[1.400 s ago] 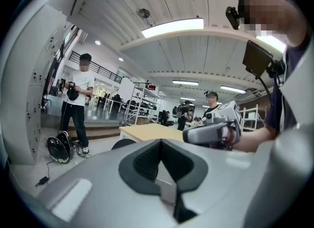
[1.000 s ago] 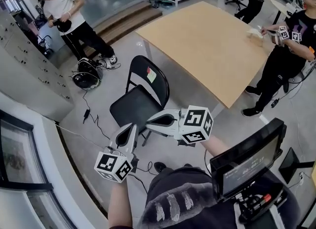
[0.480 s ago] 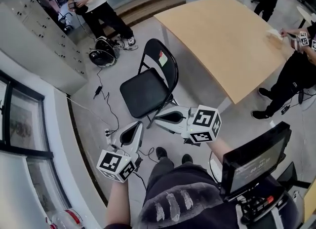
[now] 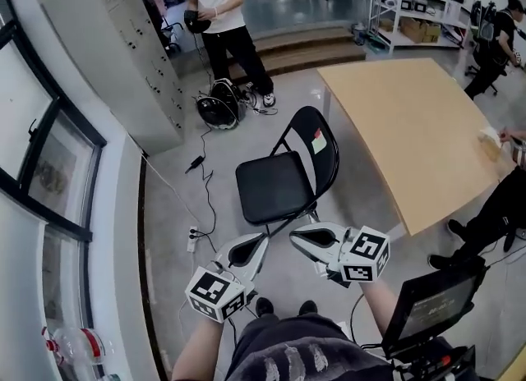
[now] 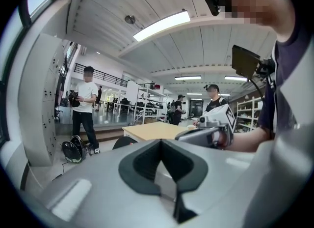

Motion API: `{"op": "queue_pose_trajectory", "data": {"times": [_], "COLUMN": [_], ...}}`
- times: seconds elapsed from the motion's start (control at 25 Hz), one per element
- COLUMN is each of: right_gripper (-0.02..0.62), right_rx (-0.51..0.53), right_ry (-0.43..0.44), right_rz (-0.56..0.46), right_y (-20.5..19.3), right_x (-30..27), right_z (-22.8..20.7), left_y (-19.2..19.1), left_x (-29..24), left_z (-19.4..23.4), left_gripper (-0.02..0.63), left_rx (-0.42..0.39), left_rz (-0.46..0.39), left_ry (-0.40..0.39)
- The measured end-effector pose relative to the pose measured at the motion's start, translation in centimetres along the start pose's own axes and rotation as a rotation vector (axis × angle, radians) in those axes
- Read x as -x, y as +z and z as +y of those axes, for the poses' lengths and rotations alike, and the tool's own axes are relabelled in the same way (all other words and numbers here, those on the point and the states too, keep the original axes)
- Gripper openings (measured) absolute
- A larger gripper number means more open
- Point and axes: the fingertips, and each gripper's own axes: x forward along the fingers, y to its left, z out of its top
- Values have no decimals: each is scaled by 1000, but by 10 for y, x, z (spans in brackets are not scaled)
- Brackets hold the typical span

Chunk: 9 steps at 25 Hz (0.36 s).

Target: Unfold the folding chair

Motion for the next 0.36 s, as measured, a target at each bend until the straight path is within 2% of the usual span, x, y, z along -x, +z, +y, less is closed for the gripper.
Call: {"op": "queue_pose_trajectory", "data": {"times": [0.36], "right_gripper": [2], "right_rx": [42], "right_ry": [29], "right_rz": [10], "right_y": [25], "right_x": [-50], "right_z": [35], "left_y": [18], "left_x": [49], "left_z": [41], "left_gripper": [2], "left_rx": [17], "left_rz": [-45], "left_ry": [31]}}
